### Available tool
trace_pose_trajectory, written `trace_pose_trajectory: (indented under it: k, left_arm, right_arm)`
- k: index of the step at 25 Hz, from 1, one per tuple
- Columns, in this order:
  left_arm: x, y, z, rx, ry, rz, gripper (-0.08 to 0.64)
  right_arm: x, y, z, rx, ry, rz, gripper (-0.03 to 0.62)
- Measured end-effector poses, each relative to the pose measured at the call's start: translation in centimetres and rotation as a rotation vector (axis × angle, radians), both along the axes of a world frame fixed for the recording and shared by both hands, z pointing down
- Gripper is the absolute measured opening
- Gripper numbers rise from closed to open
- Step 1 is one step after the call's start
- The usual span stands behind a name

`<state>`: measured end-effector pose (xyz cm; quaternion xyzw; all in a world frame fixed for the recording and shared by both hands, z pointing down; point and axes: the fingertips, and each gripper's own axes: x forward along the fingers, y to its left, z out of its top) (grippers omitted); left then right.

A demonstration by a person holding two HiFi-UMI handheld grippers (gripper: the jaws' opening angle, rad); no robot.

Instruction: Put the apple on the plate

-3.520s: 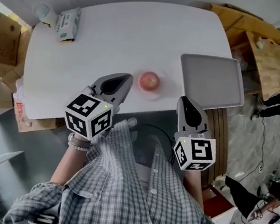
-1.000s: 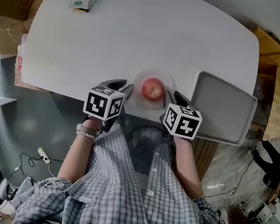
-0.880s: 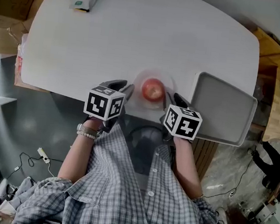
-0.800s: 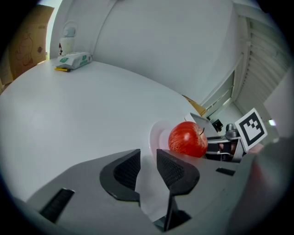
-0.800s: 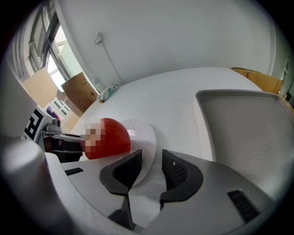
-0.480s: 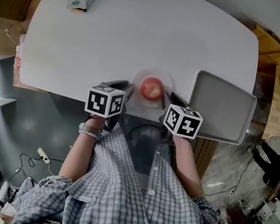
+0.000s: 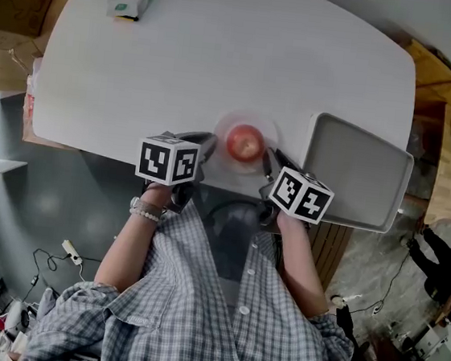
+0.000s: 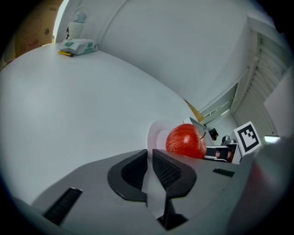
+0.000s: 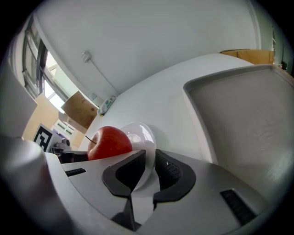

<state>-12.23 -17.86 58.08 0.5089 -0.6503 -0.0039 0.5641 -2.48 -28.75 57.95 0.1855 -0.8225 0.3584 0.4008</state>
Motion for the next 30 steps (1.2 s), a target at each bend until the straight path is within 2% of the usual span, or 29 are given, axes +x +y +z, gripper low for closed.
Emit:
trace_pose_trajectory:
  k: [5,13,30]
  left_arm:
    - [-0.5,0.4,0.0,-0.02,0.002,-0.017,0.034]
    - [-0.3,0.9,-0.3,-0.03,0.054,-0.041,0.028]
    - [-0.9,-0.2,-0.7,-0.073,0.126,-0.04,0.026]
  right_arm:
    - [-0.4,0.0,-0.3,-0.023,-0.016,0.015,0.069]
    - [-0.6,0.2,-0.5,-0.065,-0.023,0.031,0.06]
    - [-0.7,-0.6,-1.3,-0.118,-0.003,0.079,0.055]
